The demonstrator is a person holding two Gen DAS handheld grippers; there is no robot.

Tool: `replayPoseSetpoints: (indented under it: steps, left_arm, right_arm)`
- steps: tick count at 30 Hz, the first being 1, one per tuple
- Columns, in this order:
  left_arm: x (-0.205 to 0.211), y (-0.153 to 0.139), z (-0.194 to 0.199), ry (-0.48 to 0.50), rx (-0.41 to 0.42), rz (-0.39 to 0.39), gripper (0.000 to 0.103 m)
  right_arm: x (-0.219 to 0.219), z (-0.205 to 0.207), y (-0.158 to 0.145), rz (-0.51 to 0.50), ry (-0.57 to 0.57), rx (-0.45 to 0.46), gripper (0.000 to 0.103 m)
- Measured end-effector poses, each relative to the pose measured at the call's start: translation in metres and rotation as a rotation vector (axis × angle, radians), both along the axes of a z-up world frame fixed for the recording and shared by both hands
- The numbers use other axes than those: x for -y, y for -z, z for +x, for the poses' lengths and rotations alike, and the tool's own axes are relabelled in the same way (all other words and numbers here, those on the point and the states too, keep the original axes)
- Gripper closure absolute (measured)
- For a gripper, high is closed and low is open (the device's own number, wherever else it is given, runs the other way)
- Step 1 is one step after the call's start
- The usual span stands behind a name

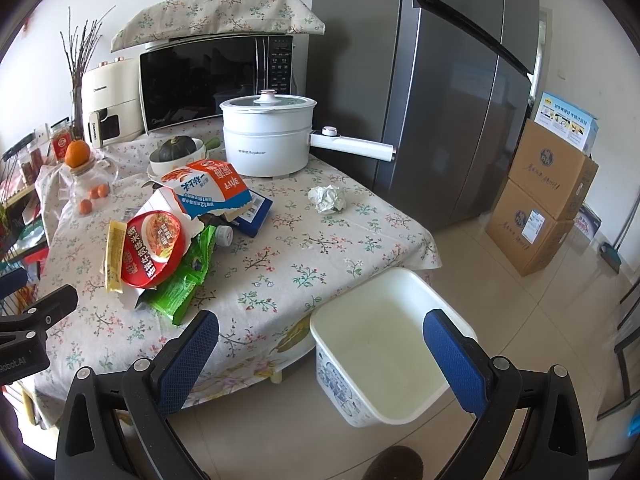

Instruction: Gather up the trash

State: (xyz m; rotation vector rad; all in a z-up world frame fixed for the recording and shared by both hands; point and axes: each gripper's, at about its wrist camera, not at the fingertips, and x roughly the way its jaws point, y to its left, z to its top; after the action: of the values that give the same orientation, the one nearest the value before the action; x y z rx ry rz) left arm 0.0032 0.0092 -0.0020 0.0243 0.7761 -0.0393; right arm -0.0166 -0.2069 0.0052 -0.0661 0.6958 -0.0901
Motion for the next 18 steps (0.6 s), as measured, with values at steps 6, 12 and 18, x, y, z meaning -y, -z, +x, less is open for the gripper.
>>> replayPoseSetpoints:
  steps: [6, 12, 18]
  left_arm:
    - [-0.0003, 0.0001, -0.0001, -0.001, 0.001, 0.001, 0.001]
    - [-0.0018, 0.0, 0.0011, -0.006, 0.002, -0.002, 0.001]
    - [-0.0018, -0.0007, 0.0012, -0.006, 0.002, -0.002, 0.001]
  right_arm:
    - [0.0002, 0.0025, 0.001, 0.003, 0.002, -0.002, 0.0]
    - [-0.0005, 0.0034, 0.0012, 0.008, 0.004, -0.004, 0.0]
    - [-0.0008, 0.0036, 0.0013, 0.01, 0.004, -0.005, 0.0]
